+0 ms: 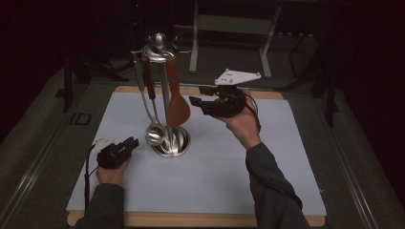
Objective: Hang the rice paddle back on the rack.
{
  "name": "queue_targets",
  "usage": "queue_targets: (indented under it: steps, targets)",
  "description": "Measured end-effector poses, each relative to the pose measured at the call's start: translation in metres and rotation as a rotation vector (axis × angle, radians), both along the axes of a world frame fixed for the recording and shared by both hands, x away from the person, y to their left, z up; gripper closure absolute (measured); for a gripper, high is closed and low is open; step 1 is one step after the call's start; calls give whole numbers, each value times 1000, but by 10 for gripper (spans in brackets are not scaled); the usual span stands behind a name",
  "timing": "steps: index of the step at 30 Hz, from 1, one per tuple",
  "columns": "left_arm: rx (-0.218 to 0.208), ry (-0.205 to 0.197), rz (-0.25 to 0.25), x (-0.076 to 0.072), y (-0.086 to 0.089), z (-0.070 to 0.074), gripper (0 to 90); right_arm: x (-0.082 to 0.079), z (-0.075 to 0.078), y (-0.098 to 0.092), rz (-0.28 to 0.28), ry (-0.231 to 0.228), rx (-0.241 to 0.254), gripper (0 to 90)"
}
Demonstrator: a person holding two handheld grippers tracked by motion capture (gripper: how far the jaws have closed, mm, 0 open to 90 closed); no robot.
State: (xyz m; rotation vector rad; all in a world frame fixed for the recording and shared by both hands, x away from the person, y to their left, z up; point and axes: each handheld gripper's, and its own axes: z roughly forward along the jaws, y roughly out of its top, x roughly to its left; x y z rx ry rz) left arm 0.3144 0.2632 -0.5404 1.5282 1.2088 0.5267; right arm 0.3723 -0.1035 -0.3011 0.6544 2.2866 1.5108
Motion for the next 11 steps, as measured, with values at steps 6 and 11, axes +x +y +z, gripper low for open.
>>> queue_targets:
  steps: [6, 11]
  targets:
    - [0, -1, 0, 0, 0, 0, 696, 7, -10, -11, -31, 39, -31, 489]
    - [-1, 1, 3, 0, 1, 0, 695, 11, -21, -22, -52, 74, -51, 471]
